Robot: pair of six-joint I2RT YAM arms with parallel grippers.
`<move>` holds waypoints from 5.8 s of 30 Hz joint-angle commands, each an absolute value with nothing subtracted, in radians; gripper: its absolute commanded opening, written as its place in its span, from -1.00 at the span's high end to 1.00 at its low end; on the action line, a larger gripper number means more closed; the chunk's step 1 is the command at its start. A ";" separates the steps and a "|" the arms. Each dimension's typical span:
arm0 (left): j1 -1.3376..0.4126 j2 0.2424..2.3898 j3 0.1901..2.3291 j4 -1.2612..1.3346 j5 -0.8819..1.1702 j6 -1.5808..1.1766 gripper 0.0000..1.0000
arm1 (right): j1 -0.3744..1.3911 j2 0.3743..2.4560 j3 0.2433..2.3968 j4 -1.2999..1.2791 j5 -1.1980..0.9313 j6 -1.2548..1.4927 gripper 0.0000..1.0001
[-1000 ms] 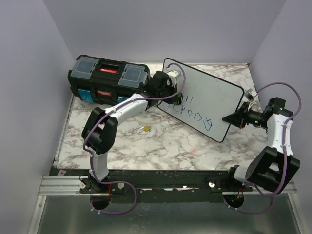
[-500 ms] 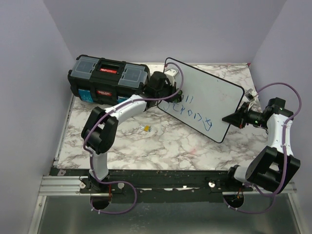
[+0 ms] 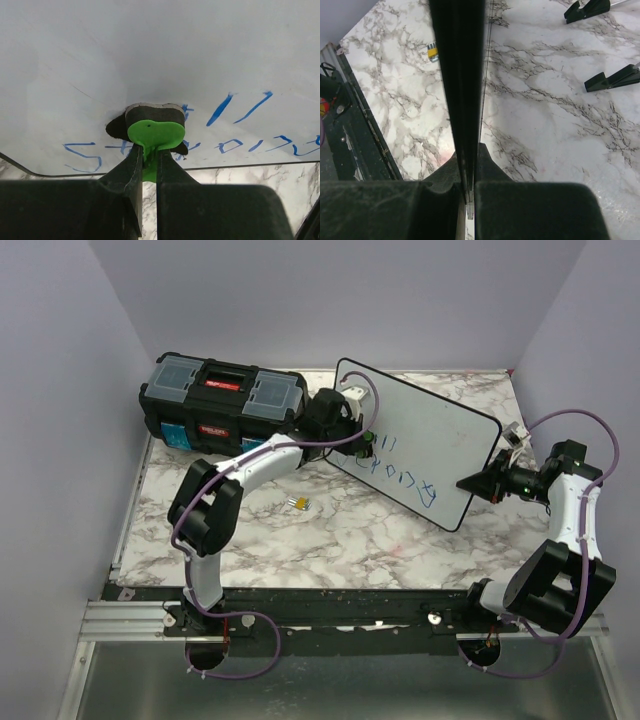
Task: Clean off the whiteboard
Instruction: Erase the whiteboard at the center of the board.
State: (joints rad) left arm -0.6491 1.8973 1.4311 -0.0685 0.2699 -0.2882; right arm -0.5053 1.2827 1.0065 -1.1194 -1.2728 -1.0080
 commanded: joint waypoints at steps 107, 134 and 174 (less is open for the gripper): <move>-0.708 1.876 1.346 0.030 0.246 -0.351 1.00 | -0.476 1.262 0.998 -1.189 -1.298 -1.077 0.99; -0.713 1.898 1.349 0.046 0.276 -0.359 1.00 | -0.476 1.263 0.997 -1.189 -1.295 -1.079 0.99; -0.759 1.869 1.412 0.004 0.238 -0.341 1.00 | -0.476 1.262 0.996 -1.190 -1.298 -1.078 0.99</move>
State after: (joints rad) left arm -0.7616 1.8591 1.3182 0.0513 0.2485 -0.3721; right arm -0.5022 1.2819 1.0065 -1.1400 -1.2732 -1.0485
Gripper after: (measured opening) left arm 0.060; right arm 0.057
